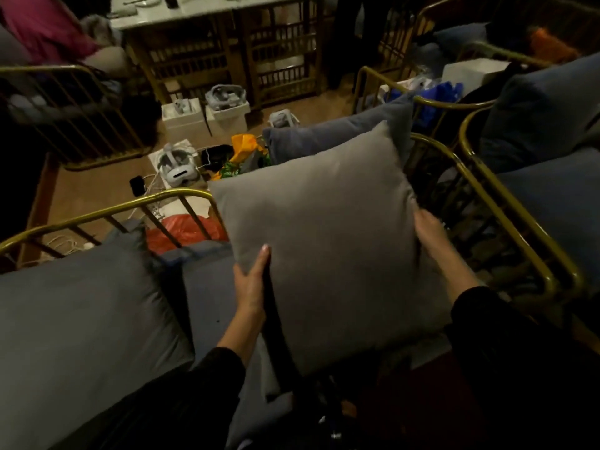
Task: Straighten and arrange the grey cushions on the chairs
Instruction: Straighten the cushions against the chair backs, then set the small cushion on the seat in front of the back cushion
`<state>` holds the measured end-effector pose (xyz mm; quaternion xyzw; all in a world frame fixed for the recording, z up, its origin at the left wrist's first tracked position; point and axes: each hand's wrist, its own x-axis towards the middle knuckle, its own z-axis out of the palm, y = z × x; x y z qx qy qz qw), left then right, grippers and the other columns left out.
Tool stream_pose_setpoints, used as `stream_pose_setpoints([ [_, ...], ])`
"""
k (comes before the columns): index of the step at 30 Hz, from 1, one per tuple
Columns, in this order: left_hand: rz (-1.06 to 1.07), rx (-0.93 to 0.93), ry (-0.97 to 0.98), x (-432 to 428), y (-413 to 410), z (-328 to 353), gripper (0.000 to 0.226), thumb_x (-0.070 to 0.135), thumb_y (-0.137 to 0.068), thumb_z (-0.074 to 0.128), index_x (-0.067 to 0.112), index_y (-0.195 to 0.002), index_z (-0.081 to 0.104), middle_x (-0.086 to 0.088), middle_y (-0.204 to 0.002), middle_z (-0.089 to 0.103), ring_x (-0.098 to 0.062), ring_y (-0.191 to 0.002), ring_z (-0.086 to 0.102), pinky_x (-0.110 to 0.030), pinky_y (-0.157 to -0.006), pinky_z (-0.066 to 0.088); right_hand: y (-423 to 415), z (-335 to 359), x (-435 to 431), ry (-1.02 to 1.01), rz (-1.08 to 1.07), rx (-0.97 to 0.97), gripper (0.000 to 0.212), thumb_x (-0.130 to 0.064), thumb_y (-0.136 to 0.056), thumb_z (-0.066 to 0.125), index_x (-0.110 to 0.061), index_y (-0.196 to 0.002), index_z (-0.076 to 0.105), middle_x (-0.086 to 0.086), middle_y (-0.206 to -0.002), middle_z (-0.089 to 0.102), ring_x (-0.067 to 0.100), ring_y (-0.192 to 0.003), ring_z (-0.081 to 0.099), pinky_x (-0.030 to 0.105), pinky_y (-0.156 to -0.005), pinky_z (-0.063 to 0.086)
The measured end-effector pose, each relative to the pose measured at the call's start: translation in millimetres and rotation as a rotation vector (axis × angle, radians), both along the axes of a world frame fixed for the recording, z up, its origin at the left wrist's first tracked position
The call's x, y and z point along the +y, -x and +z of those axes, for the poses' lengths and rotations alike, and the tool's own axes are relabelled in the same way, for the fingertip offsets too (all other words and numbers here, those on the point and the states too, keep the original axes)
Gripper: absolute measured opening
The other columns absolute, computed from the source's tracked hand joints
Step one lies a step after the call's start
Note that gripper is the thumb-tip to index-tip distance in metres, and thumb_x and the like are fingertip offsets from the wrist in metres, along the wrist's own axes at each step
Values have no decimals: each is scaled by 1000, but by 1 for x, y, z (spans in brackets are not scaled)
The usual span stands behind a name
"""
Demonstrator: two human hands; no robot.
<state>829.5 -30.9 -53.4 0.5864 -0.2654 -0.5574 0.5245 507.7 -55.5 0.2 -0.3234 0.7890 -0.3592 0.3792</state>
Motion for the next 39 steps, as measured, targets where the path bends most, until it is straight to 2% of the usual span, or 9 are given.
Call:
stream_pose_setpoints([
  [10,-341,-80,-252,-20,142,-21,106,43,-76,77,21,-152,7,-5,-157,28,-28,-143,33,-43,-117,32,84,-45,5,-194,42,160,91,-73,-84,33,-19,-155,13,15,-161,16,37,-146,19,49,-119,17],
  [16,-360,-217,-349,-28,133,-30,101,46,-79,74,13,-152,13,-10,-156,32,-32,-141,35,-45,-116,33,46,-61,2,-298,38,338,104,-72,-82,44,-16,-154,-6,27,-158,7,45,-145,12,60,-115,14],
  [21,-293,-292,-292,-39,98,-18,46,25,-87,67,2,-125,55,-6,-118,61,-23,-107,59,-39,-94,51,-23,-45,-8,-180,-68,550,77,-50,-97,36,-4,-152,10,33,-156,8,46,-145,9,60,-114,9],
  [24,-245,-303,-286,-41,49,-9,23,14,-92,59,5,-112,58,-14,-87,62,-23,-70,60,-26,-54,50,-89,-46,-9,-57,123,668,68,-43,-97,41,-10,-152,18,31,-157,6,45,-146,5,58,-116,7],
  [26,-181,-333,-293,-35,4,-1,19,9,-95,53,7,-114,57,-6,-74,58,-15,-61,54,-20,-44,42,-137,-48,-9,47,304,683,63,-39,-97,43,-12,-151,24,27,-159,10,42,-147,8,57,-117,9],
  [30,-49,-476,-279,-15,-121,8,17,7,-93,54,3,-107,63,-11,-79,63,-17,-64,56,-25,-54,39,-244,-54,-14,197,605,336,60,-29,-97,48,-8,-149,26,22,-155,25,37,-142,27,44,-115,25],
  [33,33,-670,-343,8,-231,-1,27,3,-88,59,-6,-113,65,-26,-105,69,-34,-94,66,-37,-75,51,-327,-67,-14,113,807,208,60,-30,-98,49,-6,-149,27,22,-151,31,37,-139,33,40,-112,28],
  [36,74,-896,-450,33,-331,-11,40,8,-87,61,-3,-125,57,-30,-127,57,-43,-121,53,-45,-103,43,-408,-86,-15,13,966,146,64,-37,-97,49,-7,-149,27,19,-153,32,35,-141,31,41,-113,27],
  [39,122,-983,-530,48,-409,-20,54,13,-89,61,-2,-138,43,-29,-140,41,-45,-132,36,-46,-111,30,-487,-104,-27,-50,1003,75,68,-40,-94,55,-7,-147,29,20,-150,36,34,-139,35,38,-110,31],
])
